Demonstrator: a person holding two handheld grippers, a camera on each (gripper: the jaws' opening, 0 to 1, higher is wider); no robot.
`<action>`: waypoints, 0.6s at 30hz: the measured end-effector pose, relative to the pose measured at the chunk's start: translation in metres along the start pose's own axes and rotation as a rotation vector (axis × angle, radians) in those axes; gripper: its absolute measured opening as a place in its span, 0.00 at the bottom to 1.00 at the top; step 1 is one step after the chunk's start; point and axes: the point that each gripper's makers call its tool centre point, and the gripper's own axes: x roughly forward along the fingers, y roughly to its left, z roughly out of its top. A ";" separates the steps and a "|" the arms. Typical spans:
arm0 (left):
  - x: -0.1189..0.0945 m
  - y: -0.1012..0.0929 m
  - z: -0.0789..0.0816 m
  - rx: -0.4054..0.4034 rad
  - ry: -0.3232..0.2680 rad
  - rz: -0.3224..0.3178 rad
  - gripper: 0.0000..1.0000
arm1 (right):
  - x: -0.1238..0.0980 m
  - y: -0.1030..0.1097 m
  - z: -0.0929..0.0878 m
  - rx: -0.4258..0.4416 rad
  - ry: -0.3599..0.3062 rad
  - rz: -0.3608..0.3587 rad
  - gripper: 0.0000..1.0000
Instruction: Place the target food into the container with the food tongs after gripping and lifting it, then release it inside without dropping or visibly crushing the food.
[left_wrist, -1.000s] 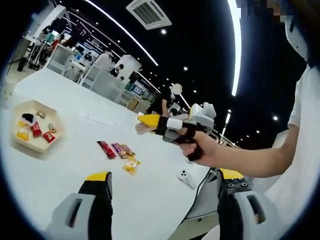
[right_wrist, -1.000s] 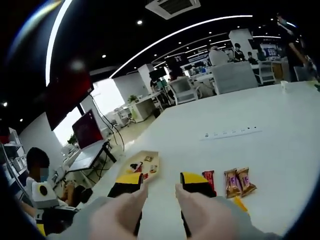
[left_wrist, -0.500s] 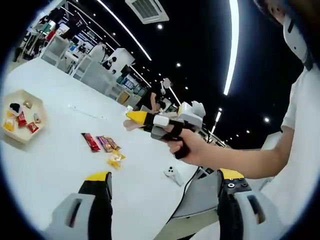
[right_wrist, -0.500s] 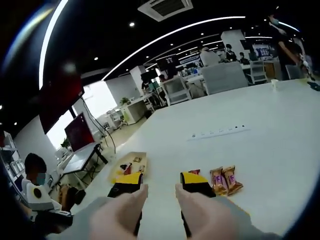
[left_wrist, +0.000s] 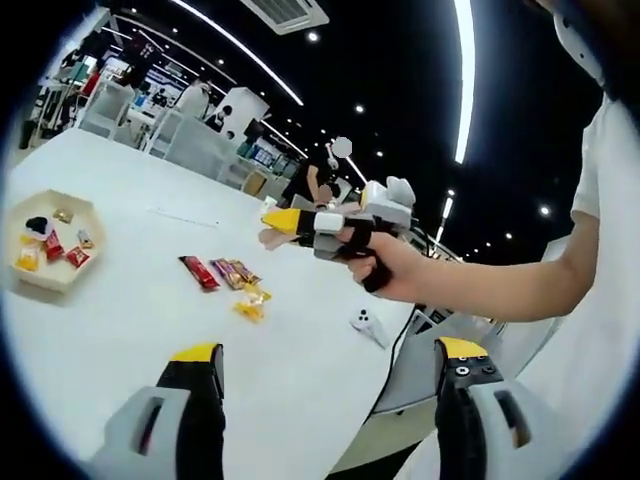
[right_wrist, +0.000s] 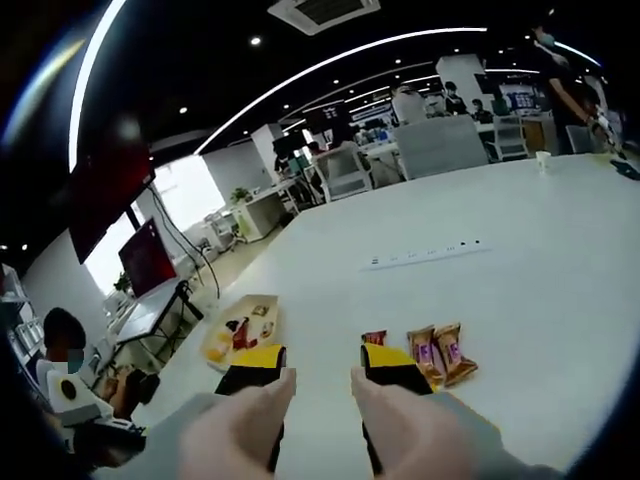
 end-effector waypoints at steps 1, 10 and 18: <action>0.000 0.001 -0.001 0.000 0.003 0.003 0.87 | 0.001 -0.001 0.000 0.001 0.002 -0.001 0.29; -0.003 0.011 -0.001 -0.003 0.002 0.029 0.87 | 0.016 -0.006 -0.006 -0.008 0.031 -0.002 0.29; -0.005 0.017 0.001 -0.002 -0.002 0.048 0.87 | 0.026 -0.010 -0.005 -0.012 0.036 -0.009 0.29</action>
